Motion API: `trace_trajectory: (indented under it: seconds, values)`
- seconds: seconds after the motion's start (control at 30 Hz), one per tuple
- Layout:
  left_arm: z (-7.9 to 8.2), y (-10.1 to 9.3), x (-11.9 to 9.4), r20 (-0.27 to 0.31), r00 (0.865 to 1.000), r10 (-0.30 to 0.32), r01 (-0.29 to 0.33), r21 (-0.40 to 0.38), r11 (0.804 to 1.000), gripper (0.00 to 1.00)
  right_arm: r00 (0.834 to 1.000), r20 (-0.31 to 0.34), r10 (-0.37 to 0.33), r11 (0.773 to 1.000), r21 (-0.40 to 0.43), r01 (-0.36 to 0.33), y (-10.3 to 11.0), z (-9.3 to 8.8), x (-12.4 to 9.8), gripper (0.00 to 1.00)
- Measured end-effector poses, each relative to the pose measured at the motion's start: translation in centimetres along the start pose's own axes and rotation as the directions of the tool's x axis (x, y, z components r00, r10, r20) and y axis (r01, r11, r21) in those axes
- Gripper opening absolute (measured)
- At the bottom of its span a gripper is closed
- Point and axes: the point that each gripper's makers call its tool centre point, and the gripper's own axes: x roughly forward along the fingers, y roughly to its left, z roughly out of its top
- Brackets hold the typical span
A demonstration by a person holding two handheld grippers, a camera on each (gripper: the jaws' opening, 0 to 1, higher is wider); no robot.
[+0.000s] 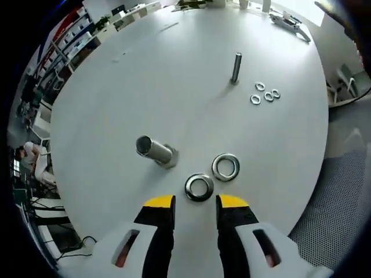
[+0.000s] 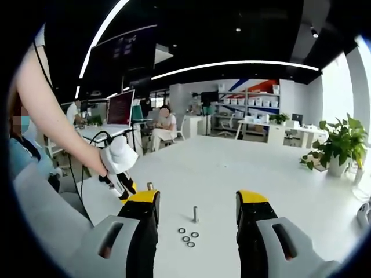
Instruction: Place the washer onto the threaded stud by aligning its center hole with the stud, sliding it down to the base, and recovering from edge contact or off-axis alignment until the washer reaches the visible bottom stop.
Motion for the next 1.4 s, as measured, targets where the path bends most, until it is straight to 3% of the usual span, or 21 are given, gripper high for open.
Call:
trace_trajectory:
  seconds: [0.27, 0.8, 1.07, 1.4]
  values:
    - [-0.4, -0.1, 1.2, -0.037, 0.999, -0.024, 0.024, 0.016, 1.000, 0.28, 1.000, -0.004, 0.000, 1.000, 0.011, 0.000, -0.1, -0.1, 0.0, 0.55]
    - [0.1, -0.4, 2.2, -0.058, 0.997, -0.047, 0.049, 0.039, 0.998, 0.27, 1.000, 0.005, 0.000, 0.999, 0.046, 0.000, -0.3, 0.0, 0.0, 0.56]
    - [0.2, -0.6, 2.4, -0.064, 0.994, -0.084, 0.084, 0.006, 0.996, 0.22, 1.000, 0.012, 0.005, 0.998, 0.062, -0.006, -0.2, 0.1, 0.0, 0.56]
    - [0.2, -0.9, 2.5, -0.095, 0.992, -0.081, 0.083, 0.011, 0.997, 0.22, 1.000, 0.000, 0.008, 0.998, 0.065, -0.008, -0.2, -0.2, 0.1, 0.56]
